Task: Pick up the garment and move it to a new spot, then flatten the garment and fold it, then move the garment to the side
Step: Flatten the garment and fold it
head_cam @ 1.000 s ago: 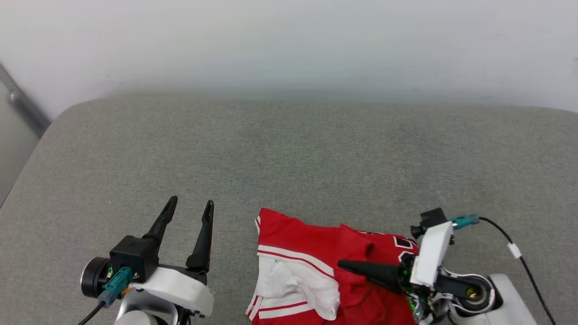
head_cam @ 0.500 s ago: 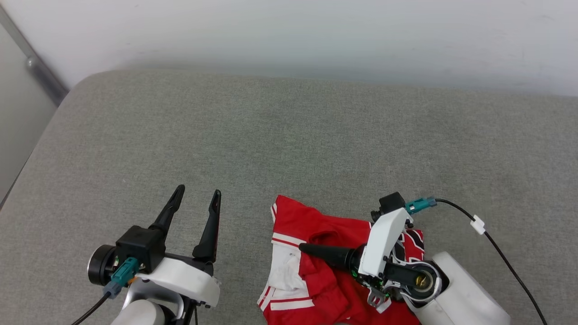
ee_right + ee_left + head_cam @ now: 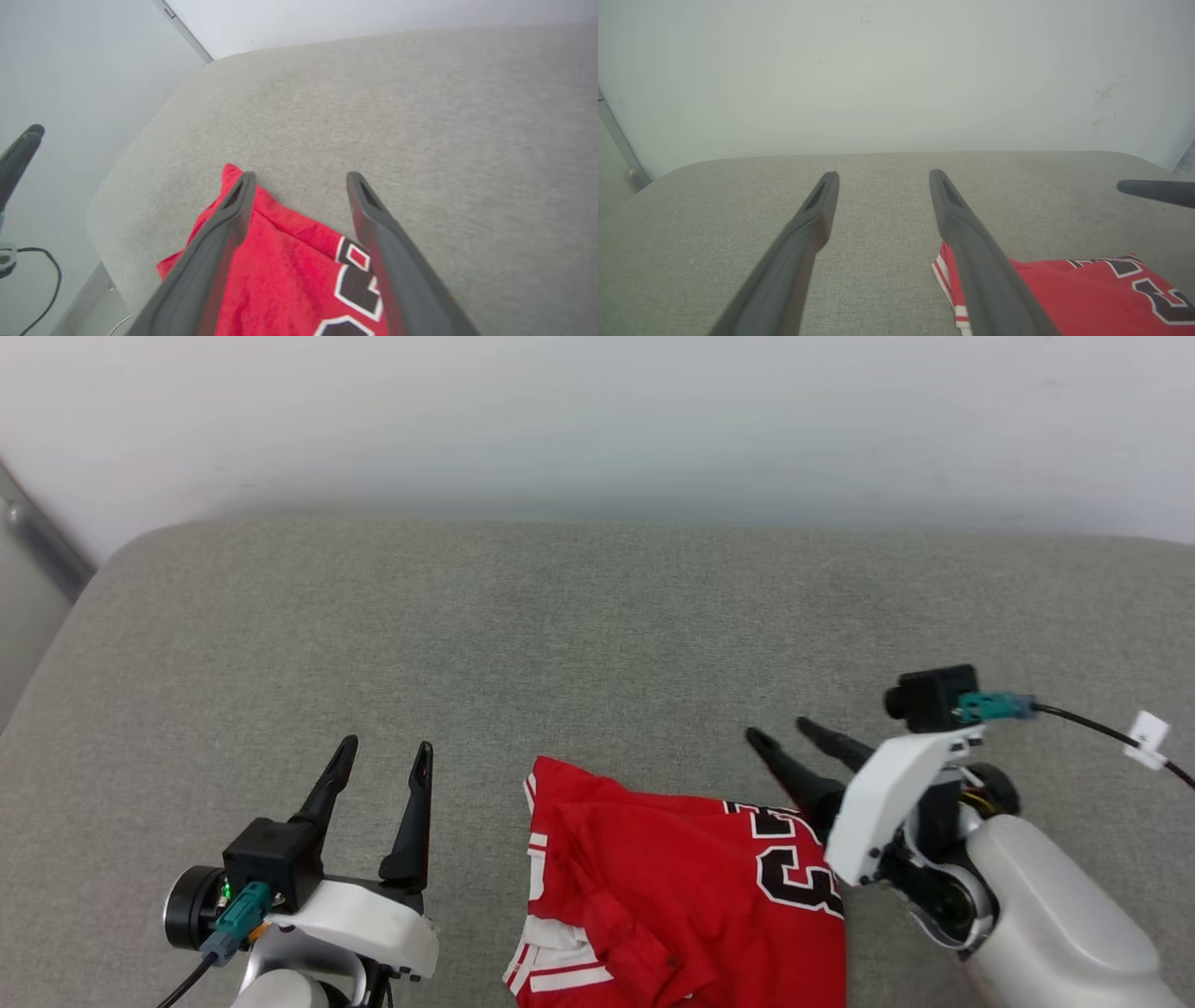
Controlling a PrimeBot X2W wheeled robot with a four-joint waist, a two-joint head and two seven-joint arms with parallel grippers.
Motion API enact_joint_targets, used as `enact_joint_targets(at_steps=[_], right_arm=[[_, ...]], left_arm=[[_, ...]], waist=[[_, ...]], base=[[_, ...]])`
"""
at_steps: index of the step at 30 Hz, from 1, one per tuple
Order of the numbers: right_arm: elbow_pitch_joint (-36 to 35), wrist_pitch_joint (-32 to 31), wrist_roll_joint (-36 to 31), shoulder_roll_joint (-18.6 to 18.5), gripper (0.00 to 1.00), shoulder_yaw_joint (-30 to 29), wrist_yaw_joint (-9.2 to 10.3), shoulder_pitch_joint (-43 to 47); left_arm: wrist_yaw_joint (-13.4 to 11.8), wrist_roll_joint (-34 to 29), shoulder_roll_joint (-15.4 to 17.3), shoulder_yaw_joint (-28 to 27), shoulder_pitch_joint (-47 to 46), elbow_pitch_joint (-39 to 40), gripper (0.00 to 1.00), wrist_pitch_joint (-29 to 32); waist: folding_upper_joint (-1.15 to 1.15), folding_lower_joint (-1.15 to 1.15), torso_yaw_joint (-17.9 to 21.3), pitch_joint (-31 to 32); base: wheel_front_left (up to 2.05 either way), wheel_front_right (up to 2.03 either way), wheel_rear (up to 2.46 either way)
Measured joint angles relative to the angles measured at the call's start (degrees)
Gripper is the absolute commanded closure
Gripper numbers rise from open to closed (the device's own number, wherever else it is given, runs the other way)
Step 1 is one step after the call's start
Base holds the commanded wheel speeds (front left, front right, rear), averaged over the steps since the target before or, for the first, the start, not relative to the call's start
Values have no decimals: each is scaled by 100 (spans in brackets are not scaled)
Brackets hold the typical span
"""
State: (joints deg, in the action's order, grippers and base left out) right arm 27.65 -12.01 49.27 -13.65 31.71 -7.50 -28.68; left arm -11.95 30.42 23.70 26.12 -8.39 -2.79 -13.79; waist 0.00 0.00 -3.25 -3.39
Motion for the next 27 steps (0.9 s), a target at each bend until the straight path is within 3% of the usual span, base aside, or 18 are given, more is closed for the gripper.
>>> enact_joint_targets(at_steps=[4, 9, 15, 22, 27], right_arm=[[46, 598, -953, -264, 0, -650, -1, 400], [-98, 1129, -1841, -444, 0, -1871, 0, 944], [-972, 1596, -2931, -121, 0, -3082, 0, 1645], [-2298, 1653, -3700, 524, 0, -3356, -1, 2585], [-2831, 1450, -3906, 728, 0, -3276, -1, 3116]], left_arm=[[-66, 20, 0, -99, 73, -56, 0, -34], [-138, 58, -15, -213, 215, -92, 0, -59], [-165, 99, -2, -410, 377, -174, 0, -101], [-162, -4, -12, -444, 499, -226, 0, -110], [-133, -58, -13, -463, 598, -281, 0, -111]], waist=[[0, 0, 153, 51], [0, 0, 365, 128], [0, 0, 562, 275], [0, 0, 624, 440], [0, 0, 645, 512]], base=[[0, 0, 0], [0, 0, 0], [0, 0, 0], [0, 0, 0], [0, 0, 0]])
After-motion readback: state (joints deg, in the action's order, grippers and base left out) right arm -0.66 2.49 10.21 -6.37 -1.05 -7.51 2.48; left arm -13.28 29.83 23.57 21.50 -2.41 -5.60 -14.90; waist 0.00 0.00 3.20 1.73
